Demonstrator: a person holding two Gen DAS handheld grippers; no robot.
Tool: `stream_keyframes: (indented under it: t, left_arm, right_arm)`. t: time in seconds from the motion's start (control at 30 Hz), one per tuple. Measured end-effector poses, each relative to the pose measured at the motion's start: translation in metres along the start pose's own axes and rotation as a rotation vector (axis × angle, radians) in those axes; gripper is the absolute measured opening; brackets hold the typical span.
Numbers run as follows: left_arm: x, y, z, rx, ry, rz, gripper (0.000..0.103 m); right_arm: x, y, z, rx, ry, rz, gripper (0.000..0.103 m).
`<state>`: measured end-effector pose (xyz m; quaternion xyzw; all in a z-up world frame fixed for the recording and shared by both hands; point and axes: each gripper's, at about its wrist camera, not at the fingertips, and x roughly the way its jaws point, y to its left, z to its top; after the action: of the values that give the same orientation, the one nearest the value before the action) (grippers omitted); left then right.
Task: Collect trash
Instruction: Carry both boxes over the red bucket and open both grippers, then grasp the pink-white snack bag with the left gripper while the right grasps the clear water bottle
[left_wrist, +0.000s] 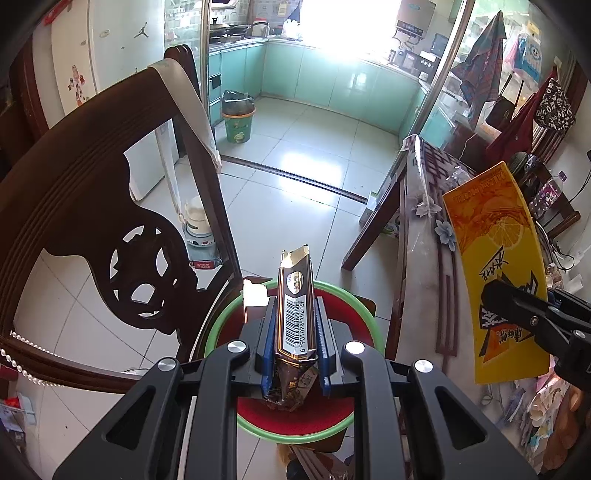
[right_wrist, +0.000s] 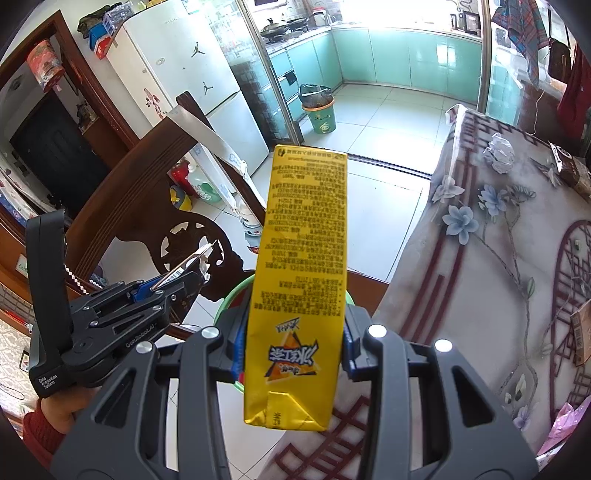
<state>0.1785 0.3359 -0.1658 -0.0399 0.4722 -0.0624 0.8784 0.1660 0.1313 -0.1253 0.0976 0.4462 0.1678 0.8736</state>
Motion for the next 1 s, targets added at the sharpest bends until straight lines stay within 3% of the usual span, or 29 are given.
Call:
stream_keyframes:
  t: [0.07, 0.1, 0.13, 0.2, 0.67, 1.0]
  left_arm:
    - [0.003, 0.0, 0.003, -0.007, 0.002, 0.016, 0.02]
    - [0.006, 0.001, 0.004, -0.012, 0.009, 0.026, 0.047]
    - [0.007, 0.001, 0.005, -0.016, 0.009, 0.024, 0.064]
    - [0.006, 0.001, 0.008, -0.015, 0.0, 0.016, 0.059]
    - [-0.014, -0.019, 0.01, -0.004, -0.04, -0.004, 0.059]
    - [-0.021, -0.105, -0.007, 0.137, -0.022, -0.093, 0.059]
  right_arm:
    - [0.003, 0.0, 0.002, -0.002, 0.002, -0.004, 0.044]
    - [0.005, -0.001, 0.003, -0.004, 0.004, -0.007, 0.055]
    - [0.004, -0.001, 0.003, -0.005, 0.0, -0.021, 0.057]
    - [0.001, -0.002, 0.004, -0.009, -0.007, -0.024, 0.056]
    - [-0.047, -0.031, -0.016, 0.029, -0.043, -0.063, 0.057]
    - [-0.097, -0.096, -0.071, 0.137, -0.029, -0.149, 0.057]
